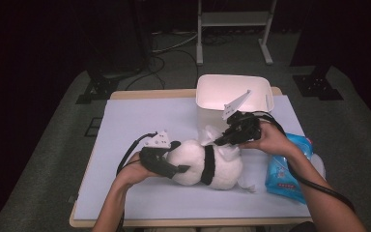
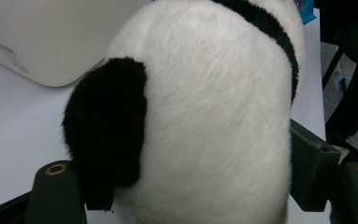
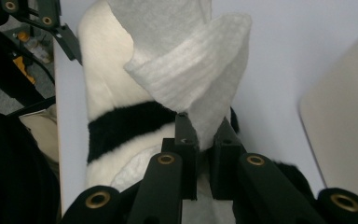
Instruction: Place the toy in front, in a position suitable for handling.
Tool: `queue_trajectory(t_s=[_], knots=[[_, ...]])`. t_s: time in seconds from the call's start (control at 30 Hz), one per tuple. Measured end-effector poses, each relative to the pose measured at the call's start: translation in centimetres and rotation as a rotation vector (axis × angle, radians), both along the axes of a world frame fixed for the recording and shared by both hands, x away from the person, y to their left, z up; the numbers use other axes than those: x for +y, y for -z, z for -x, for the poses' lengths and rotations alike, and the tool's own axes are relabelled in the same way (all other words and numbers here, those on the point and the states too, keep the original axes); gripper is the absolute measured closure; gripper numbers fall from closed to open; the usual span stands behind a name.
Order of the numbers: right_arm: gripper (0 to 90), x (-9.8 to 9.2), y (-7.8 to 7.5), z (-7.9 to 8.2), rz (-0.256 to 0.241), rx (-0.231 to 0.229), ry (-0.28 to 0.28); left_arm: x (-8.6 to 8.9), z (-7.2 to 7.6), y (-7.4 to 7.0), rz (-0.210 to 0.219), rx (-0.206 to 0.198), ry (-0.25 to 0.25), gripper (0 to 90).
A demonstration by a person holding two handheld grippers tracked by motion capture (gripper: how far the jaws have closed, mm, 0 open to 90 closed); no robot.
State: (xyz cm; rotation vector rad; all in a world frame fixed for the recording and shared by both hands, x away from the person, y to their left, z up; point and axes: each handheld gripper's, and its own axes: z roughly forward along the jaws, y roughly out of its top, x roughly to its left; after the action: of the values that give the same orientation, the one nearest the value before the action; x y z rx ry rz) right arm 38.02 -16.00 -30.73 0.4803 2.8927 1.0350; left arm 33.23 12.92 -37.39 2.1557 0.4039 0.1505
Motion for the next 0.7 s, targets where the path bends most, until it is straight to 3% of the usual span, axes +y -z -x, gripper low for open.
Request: queue_trajectory(t_s=[0.23, 0.4, 0.7], knots=[[83.3, -3.0, 0.8, -0.6, -0.021, 0.016, 0.071, 0.0, 0.1, 0.1, 0.003, -0.001, 0.006, 25.2], [83.3, -4.9, 1.6, -1.2, -0.04, 0.051, 0.13, 0.1, 0.0, 0.0, -0.005, -0.004, 0.01, 25.1], [83.1, -6.7, 2.5, -0.3, -0.048, 0.066, 0.149, 0.0, 0.1, 0.1, -0.002, 0.003, 0.005, 24.9]])
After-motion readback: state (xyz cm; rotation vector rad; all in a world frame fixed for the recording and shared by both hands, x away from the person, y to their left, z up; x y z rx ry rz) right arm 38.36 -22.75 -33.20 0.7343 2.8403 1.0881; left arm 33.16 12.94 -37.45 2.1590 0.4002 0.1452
